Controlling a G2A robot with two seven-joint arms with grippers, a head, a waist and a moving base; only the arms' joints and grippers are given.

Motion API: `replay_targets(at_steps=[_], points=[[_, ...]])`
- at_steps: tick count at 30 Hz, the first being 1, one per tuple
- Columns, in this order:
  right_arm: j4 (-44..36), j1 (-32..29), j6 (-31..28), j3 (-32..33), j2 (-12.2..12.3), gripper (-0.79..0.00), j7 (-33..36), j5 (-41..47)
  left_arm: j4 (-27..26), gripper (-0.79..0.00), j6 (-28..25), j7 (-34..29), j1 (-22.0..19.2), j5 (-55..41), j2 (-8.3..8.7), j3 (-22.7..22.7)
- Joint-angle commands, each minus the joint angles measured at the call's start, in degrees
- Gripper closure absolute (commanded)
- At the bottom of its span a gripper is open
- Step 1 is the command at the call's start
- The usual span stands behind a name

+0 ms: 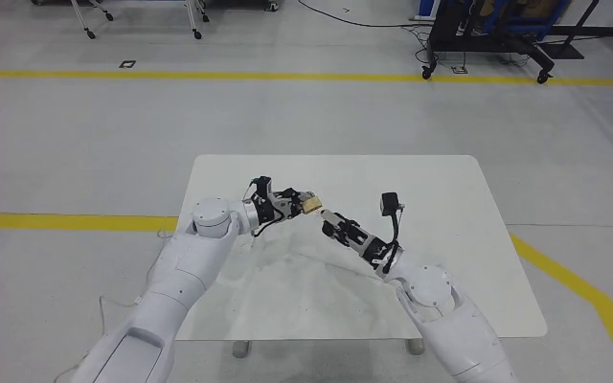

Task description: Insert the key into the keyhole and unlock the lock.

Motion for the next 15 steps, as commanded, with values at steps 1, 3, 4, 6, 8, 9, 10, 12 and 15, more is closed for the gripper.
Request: replay_targets(at_steps=[1, 3, 4, 6, 8, 9, 10, 12, 15], points=[[0.16, -0.31, 0.15, -0.28, -0.10, -0.785, 0.79, 2.56, -2.09, 0.000, -1.55, 0.56, 1.32, 0.59, 0.30, -0.58], [1.78, 0.22, 0.60, -0.04, -0.20, -0.690, 4.92, 9.52, -4.02, 0.000, -3.18, 0.94, 2.50, 1.60, 0.60, -1.06], [2.97, 0.72, 0.77, 0.14, -0.23, -0.545, 7.88, 13.52, -4.96, 0.000, -3.96, 0.89, 3.09, 1.87, 0.74, -1.34], [6.02, 2.02, 1.90, 0.52, -0.27, -0.348, 14.96, 21.72, -6.54, 0.000, -5.59, 0.81, 4.13, 2.35, 1.04, -2.01], [9.33, 3.55, 3.14, 1.13, -0.26, -0.277, 19.38, 26.75, -7.72, 0.000, -6.87, 0.38, 5.00, 2.58, 1.31, -2.68], [10.65, 4.23, 3.34, 1.25, -0.27, -0.274, 20.18, 27.46, -8.28, 0.000, -7.35, 0.21, 5.40, 2.69, 1.42, -2.93], [11.67, 4.73, 3.40, 1.19, -0.31, -0.283, 20.53, 27.98, -8.78, 0.000, -7.76, 0.06, 5.76, 2.71, 1.51, -3.16], [12.98, 5.45, 3.70, 0.86, -0.42, -0.299, 20.79, 28.78, -9.65, 0.000, -8.26, -0.33, 6.29, 3.17, 1.67, -3.38], [13.92, 6.28, 4.51, 0.32, -0.51, -0.308, 21.79, 29.65, -10.41, 0.000, -8.02, -1.45, 6.66, 3.24, 1.81, -3.48]])
